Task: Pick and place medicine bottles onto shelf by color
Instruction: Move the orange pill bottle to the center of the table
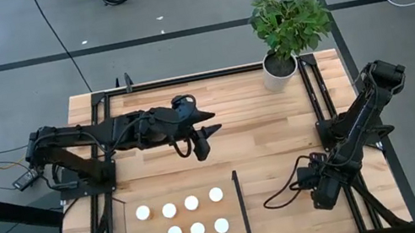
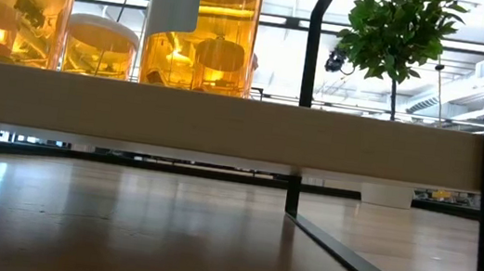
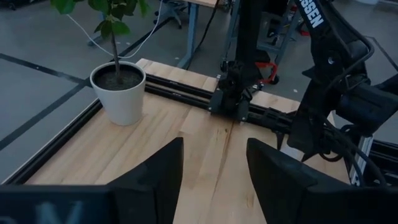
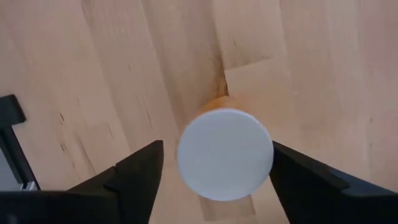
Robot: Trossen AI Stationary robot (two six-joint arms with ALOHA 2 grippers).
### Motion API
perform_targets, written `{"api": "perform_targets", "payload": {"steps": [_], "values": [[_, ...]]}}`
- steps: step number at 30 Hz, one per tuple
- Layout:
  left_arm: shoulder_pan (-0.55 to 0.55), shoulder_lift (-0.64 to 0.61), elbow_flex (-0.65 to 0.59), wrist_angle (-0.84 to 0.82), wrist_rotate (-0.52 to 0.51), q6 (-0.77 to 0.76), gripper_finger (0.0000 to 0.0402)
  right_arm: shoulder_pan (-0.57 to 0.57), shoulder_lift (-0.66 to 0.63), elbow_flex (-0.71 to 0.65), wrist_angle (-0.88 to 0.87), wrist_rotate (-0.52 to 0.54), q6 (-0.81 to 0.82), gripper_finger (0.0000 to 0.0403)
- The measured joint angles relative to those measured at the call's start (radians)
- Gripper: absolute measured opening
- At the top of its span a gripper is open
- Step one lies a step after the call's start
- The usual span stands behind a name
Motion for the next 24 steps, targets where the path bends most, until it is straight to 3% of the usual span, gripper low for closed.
{"api": "perform_targets", "payload": {"steps": [9, 15, 24], "values": [[0.000, 0.000, 0.000, -0.019, 0.000, 0.000, 0.0177, -0.010, 0.000, 0.001, -0.001, 0.019, 0.015, 0.0229], [0.000, 0.000, 0.000, -0.080, 0.000, -0.020, 0.0172, -0.050, 0.000, 0.004, -0.007, 0.017, 0.014, 0.0228], [0.000, -0.035, 0.001, -0.108, 0.000, -0.022, 0.0168, -0.195, 0.000, 0.141, -0.252, 0.090, -0.110, 0.0229]]}}
